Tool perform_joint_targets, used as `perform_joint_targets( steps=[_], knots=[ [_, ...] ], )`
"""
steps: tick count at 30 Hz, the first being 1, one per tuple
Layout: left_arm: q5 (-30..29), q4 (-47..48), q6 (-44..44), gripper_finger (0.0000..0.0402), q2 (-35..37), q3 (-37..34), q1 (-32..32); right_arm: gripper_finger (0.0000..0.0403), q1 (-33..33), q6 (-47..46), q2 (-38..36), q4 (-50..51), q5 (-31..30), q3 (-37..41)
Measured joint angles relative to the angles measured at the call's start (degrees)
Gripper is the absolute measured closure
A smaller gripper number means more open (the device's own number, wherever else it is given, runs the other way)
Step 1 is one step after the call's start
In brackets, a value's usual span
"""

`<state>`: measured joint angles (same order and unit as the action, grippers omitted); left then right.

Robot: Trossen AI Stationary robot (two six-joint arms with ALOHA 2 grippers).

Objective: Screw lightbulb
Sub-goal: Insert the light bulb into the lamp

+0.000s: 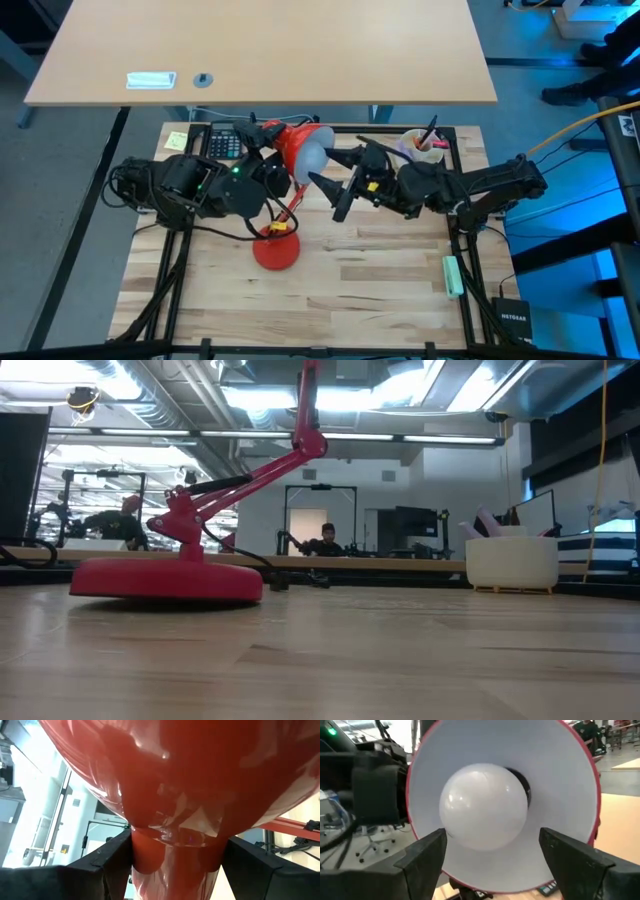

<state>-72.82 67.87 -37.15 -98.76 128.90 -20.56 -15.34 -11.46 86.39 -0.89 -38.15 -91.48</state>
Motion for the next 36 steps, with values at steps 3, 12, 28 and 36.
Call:
perform_joint_targets(
  steps=[3, 12, 28, 36],
  knots=[
    [-0.02, -0.02, -0.06, 0.0151, 0.0, 0.0, -0.02, 0.0081, 0.03, 1.58, -0.02, 0.83, 0.31, -0.02],
    [-0.04, -0.07, -0.49, 0.0151, -0.02, -0.02, -0.22, 0.0082, -4.8, 12.45, -4.41, 9.87, -6.18, -0.07],
    [2.61, -2.01, -4.71, 0.0151, 0.0, -0.03, -0.83, 0.0082, -11.65, 36.38, -4.59, 18.85, -19.8, -0.07],
    [4.96, -4.35, -8.57, 0.0151, 0.0, -0.04, -0.83, 0.0082, -12.04, 43.49, -4.59, 21.82, -19.78, -0.07]
  ],
)
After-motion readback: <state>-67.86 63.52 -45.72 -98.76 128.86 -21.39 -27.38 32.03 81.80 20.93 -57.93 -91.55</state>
